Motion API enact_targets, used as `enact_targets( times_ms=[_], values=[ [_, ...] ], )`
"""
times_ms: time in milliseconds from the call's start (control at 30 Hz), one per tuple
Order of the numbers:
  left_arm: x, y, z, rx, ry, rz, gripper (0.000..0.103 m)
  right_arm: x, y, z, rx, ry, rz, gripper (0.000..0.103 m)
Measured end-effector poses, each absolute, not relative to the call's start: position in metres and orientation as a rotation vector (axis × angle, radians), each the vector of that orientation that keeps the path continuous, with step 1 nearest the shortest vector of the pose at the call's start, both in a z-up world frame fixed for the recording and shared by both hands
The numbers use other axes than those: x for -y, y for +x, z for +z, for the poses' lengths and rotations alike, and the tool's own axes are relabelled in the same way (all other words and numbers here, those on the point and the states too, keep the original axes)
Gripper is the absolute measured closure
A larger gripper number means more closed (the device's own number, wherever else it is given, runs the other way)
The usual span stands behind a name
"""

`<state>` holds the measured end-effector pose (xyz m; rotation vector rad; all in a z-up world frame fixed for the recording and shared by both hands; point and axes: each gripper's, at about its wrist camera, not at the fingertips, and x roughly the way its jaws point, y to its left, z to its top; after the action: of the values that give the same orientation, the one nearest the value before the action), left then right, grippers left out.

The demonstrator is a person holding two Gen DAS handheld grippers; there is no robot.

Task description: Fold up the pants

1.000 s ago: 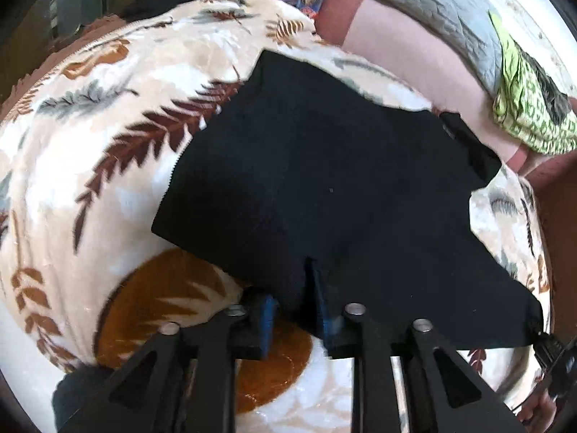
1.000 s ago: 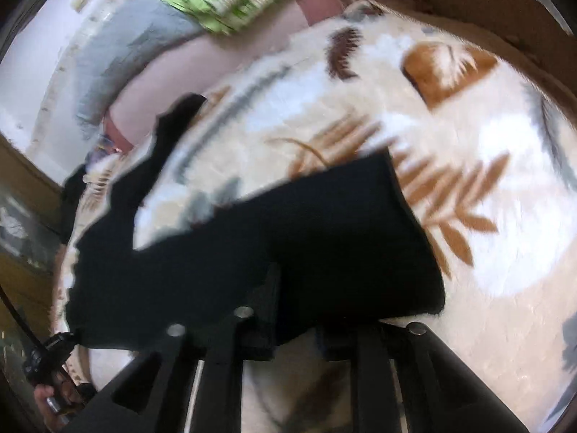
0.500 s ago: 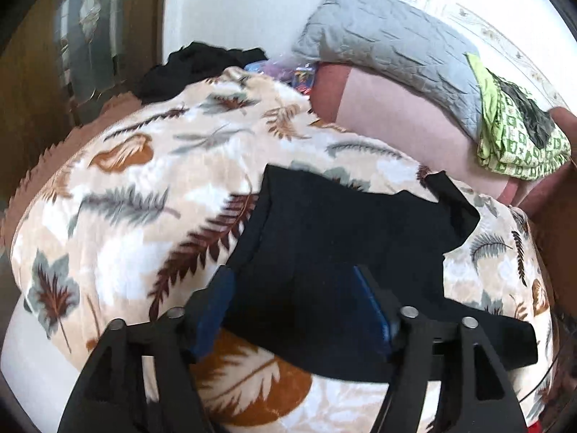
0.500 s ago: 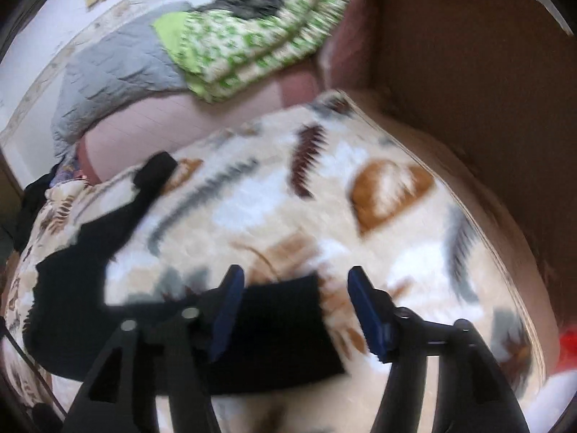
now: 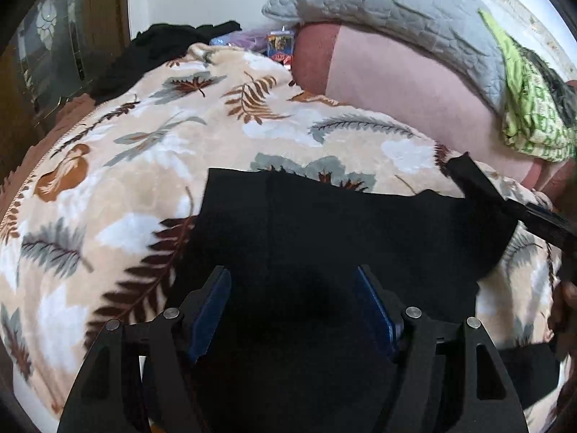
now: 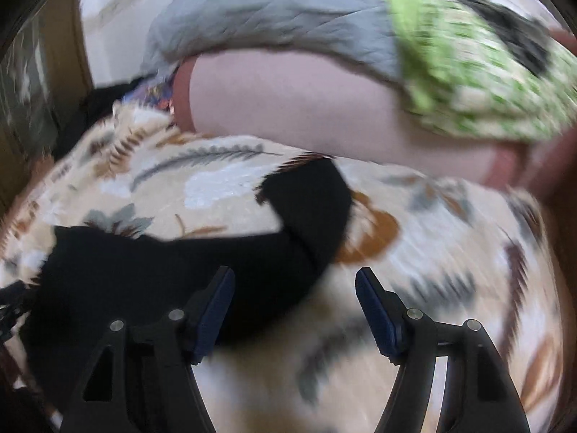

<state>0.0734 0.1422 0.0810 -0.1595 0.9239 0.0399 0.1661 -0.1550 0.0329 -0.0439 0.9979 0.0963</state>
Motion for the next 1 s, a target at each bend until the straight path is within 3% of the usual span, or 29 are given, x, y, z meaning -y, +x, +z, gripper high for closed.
enact_targets(
  times_ms=[133, 200, 267, 333, 367, 533, 567, 767, 833, 900, 933, 1000],
  values=[
    [-0.141, 0.1, 0.063, -0.943, -0.158, 0.047, 0.033, 0.144, 0.219, -0.005, -1.035, -0.123, -0.009, 0.032],
    [-0.14, 0.112, 0.054, -0.955, -0.161, 0.046, 0.033, 0.154, 0.234, -0.022, -1.072, -0.113, -0.018, 0.038],
    [-0.141, 0.119, 0.049, -0.958, -0.165, 0.047, 0.033, 0.173, 0.232, -0.024, -1.074, -0.059, -0.028, 0.081],
    [-0.142, 0.12, 0.047, -0.957, -0.176, 0.044, 0.033, 0.208, 0.218, -0.01, -1.013, 0.099, -0.025, 0.087],
    [-0.143, 0.12, 0.046, -0.958, -0.184, 0.044, 0.032, 0.23, 0.206, -0.001, -0.98, 0.189, -0.037, 0.096],
    [-0.142, 0.114, 0.049, -0.949, -0.181, 0.044, 0.031, 0.325, 0.144, 0.01, -0.954, 0.399, -0.154, 0.097],
    [-0.141, 0.112, 0.049, -0.949, -0.176, 0.044, 0.03, 0.337, 0.131, 0.007, -0.964, 0.401, -0.179, 0.102],
    [-0.135, 0.102, 0.055, -0.959, -0.152, 0.056, 0.03, 0.377, 0.084, -0.004, -0.961, 0.531, -0.196, 0.103],
    [-0.135, 0.096, 0.059, -0.949, -0.149, 0.056, 0.03, 0.376, 0.084, -0.004, -0.949, 0.587, -0.147, 0.093],
    [-0.137, 0.093, 0.062, -0.945, -0.151, 0.056, 0.028, 0.372, 0.093, -0.01, -0.97, 0.643, -0.121, 0.054],
    [-0.138, 0.092, 0.062, -0.943, -0.155, 0.057, 0.027, 0.37, 0.097, -0.015, -0.978, 0.668, -0.119, 0.028],
    [-0.141, 0.091, 0.062, -0.944, -0.161, 0.061, 0.027, 0.364, 0.109, -0.023, -0.989, 0.673, -0.121, 0.026]
  ],
)
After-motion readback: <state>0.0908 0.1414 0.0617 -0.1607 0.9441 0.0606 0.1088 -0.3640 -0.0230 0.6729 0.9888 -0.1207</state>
